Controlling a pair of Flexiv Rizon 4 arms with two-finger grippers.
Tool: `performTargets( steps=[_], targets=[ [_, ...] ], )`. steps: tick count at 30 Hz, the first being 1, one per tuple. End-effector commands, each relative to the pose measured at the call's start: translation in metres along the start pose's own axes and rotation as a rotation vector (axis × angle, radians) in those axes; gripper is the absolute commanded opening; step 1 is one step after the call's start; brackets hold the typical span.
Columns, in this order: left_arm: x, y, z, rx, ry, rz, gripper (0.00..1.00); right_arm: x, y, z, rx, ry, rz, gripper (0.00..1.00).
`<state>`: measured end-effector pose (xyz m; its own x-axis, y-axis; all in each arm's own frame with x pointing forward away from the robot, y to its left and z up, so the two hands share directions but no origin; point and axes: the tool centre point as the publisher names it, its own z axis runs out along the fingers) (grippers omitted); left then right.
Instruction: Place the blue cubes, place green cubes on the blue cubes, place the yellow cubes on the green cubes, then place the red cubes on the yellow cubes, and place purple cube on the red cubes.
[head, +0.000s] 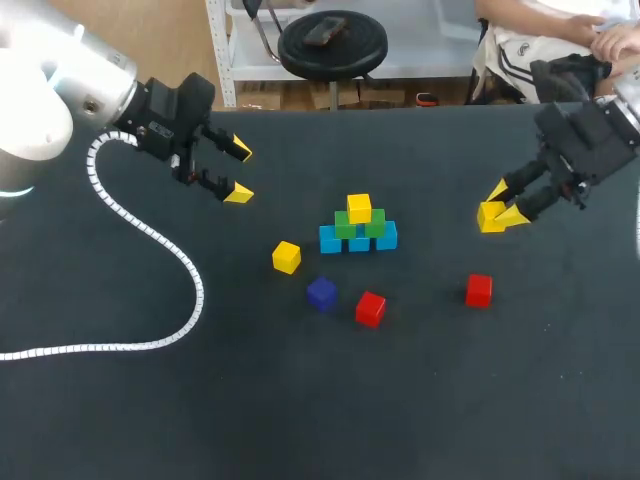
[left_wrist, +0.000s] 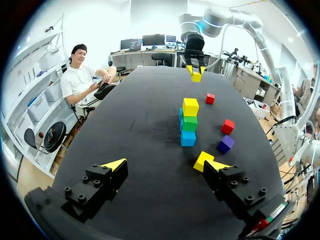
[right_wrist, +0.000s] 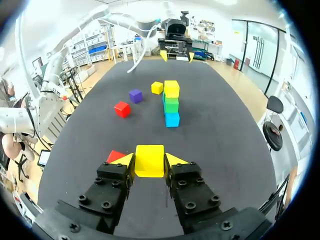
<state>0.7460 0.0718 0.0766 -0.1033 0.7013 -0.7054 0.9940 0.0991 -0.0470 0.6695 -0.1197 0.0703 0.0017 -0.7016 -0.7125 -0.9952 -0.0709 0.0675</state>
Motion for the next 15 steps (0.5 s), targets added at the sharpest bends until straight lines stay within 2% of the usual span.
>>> performTargets(
  steps=[1,10,15],
  targets=[
    [0.000,0.002,0.000,0.005,0.002,0.001,1.00,-0.015,-0.006,0.005,0.002,-0.006,-0.025,0.00],
    [0.000,0.002,0.000,0.005,0.002,0.001,1.00,-0.067,-0.011,0.014,-0.010,0.023,-0.100,0.00],
    [0.000,0.002,0.000,0.005,0.002,0.001,1.00,-0.082,-0.011,0.025,-0.018,0.057,-0.113,0.00]
  ],
)
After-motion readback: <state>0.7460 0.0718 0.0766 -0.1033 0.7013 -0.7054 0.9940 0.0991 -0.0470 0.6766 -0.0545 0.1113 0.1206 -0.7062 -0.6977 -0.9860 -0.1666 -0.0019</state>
